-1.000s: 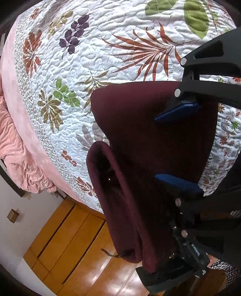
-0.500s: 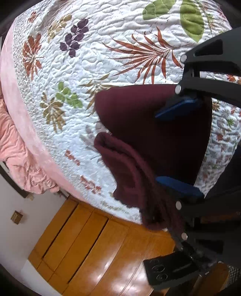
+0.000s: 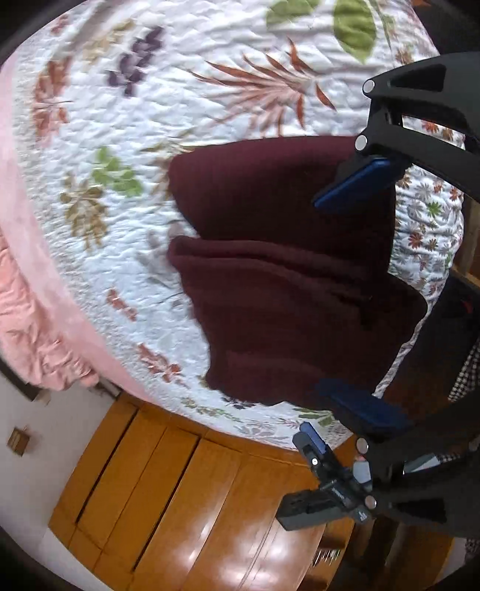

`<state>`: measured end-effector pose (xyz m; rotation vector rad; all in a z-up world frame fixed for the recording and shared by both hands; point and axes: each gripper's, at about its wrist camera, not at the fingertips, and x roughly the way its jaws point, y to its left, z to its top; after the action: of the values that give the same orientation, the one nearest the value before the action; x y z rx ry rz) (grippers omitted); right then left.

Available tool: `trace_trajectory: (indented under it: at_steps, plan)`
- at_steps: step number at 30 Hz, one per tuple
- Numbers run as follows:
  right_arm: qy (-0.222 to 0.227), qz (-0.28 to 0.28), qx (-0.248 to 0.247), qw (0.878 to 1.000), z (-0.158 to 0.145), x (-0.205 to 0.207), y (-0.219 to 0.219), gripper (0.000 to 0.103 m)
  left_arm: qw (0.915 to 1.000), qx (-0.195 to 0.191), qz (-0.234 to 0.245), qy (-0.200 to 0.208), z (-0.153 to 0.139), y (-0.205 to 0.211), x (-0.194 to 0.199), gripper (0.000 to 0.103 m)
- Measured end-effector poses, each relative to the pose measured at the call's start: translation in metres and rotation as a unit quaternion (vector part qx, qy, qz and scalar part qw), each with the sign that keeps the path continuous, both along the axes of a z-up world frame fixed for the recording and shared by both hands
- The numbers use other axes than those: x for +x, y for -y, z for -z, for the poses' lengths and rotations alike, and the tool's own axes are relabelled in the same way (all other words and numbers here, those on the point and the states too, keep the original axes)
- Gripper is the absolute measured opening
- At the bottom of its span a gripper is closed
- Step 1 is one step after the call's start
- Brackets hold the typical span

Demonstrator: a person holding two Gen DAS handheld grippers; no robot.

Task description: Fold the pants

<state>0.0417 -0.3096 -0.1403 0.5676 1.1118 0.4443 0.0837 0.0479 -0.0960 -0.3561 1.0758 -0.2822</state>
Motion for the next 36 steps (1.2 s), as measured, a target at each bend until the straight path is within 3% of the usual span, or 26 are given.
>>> trace_trajectory:
  at_steps: [3,5,8,10,12,15,23,27,31,36]
  plan:
    - [-0.02,-0.015,0.051,0.998,0.019,0.006,-0.004,0.093,0.9993,0.032,-0.01,-0.015,0.011,0.001,-0.001,0.097]
    - [-0.018,-0.01,0.041,0.999,0.025,0.01,-0.009,0.093,0.9984,0.052,-0.012,-0.019,0.016,0.002,-0.001,0.097]
    - [0.004,-0.01,0.033,0.999,0.026,0.016,-0.016,0.09,0.9982,0.051,-0.005,-0.03,0.025,0.002,-0.003,0.097]
    - [0.009,-0.025,0.054,0.998,0.027,0.022,-0.023,0.067,0.998,0.051,-0.003,-0.036,0.03,0.004,-0.003,0.097]
    - [0.0,-0.03,0.051,0.998,0.031,0.027,-0.029,0.034,0.998,0.049,-0.004,-0.041,0.034,0.005,-0.004,0.097]
    - [0.015,-0.038,0.047,0.998,0.024,0.024,-0.03,0.023,0.9982,0.038,-0.01,-0.045,0.034,0.001,-0.005,0.097]
    - [0.095,-0.038,0.028,0.994,-0.046,0.01,-0.002,0.02,0.9988,0.044,0.009,-0.016,0.01,0.018,-0.007,0.097]
    - [0.102,-0.025,0.008,0.994,-0.057,0.005,0.022,0.02,0.9983,0.053,0.026,-0.004,0.002,0.035,-0.007,0.097]
    - [0.073,-0.002,-0.008,0.997,-0.035,0.009,0.048,0.02,0.9964,0.071,0.045,0.001,0.004,0.053,-0.007,0.097]
    - [0.006,0.007,-0.033,0.999,0.024,0.027,0.058,0.024,0.9937,0.096,0.056,-0.009,0.021,0.069,-0.002,0.097]
